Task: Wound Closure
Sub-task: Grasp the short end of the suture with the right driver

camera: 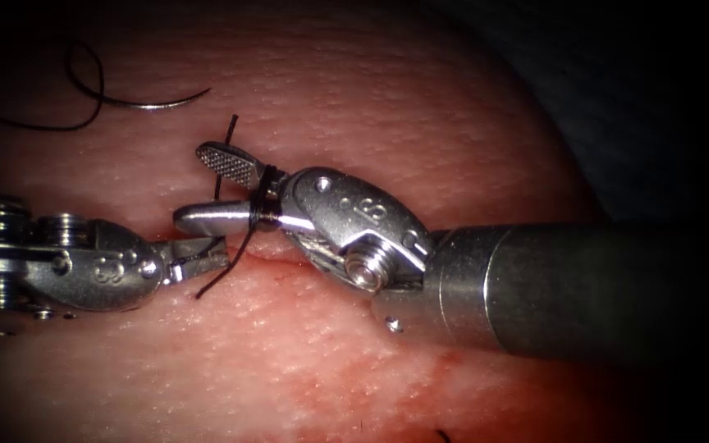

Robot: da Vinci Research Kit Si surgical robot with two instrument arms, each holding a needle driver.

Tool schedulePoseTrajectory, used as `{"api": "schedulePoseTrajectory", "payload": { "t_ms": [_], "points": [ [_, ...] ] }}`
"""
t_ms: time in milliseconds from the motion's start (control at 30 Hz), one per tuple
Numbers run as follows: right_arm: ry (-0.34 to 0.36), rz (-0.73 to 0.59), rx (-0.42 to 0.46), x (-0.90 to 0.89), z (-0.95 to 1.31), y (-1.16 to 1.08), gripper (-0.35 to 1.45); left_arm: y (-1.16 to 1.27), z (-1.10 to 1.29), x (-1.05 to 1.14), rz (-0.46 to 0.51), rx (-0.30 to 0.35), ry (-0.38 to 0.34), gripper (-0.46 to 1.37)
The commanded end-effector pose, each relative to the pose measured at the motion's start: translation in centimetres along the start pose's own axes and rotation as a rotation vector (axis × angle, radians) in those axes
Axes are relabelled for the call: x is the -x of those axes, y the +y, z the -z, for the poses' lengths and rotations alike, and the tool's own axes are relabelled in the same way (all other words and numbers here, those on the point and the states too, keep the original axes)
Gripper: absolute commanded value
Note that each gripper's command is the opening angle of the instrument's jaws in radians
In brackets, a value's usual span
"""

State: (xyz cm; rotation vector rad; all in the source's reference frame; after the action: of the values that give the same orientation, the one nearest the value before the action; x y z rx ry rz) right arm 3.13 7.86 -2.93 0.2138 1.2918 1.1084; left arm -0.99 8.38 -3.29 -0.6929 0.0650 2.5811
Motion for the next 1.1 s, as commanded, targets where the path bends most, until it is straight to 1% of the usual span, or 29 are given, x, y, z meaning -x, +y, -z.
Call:
{"api": "schedulePoseTrajectory", "payload": {
  "t_ms": [33,200,267,400,567,833,900,1100],
  "points": [
    [-0.007,-0.013,0.018,0.02,-0.01,0.03,0.89,-0.01,-0.03,-0.01,0.000,0.009,0.001,-0.35],
    [-0.023,-0.052,0.071,0.16,-0.03,0.17,0.88,-0.12,-0.13,-0.05,-0.009,0.012,0.002,-0.35],
    [-0.043,-0.076,0.100,0.22,-0.01,0.23,0.86,-0.18,-0.17,-0.07,-0.010,0.013,0.004,-0.35],
    [-0.062,-0.132,0.162,0.33,0.05,0.31,0.75,-0.27,-0.26,-0.09,-0.003,0.014,0.007,-0.35],
    [-0.055,-0.167,0.194,0.33,0.09,0.33,0.75,-0.31,-0.29,-0.05,0.004,0.011,0.009,-0.35],
    [-0.036,-0.285,0.235,0.32,0.00,0.39,0.69,-0.36,-0.29,0.04,0.009,0.007,0.011,-0.35],
    [-0.043,-0.307,0.243,0.33,-0.03,0.40,0.67,-0.38,-0.29,0.07,0.013,0.007,0.012,-0.35],
    [-0.057,-0.317,0.259,0.39,-0.09,0.48,0.67,-0.43,-0.32,0.14,0.018,0.005,0.013,-0.35]
  ]
}}
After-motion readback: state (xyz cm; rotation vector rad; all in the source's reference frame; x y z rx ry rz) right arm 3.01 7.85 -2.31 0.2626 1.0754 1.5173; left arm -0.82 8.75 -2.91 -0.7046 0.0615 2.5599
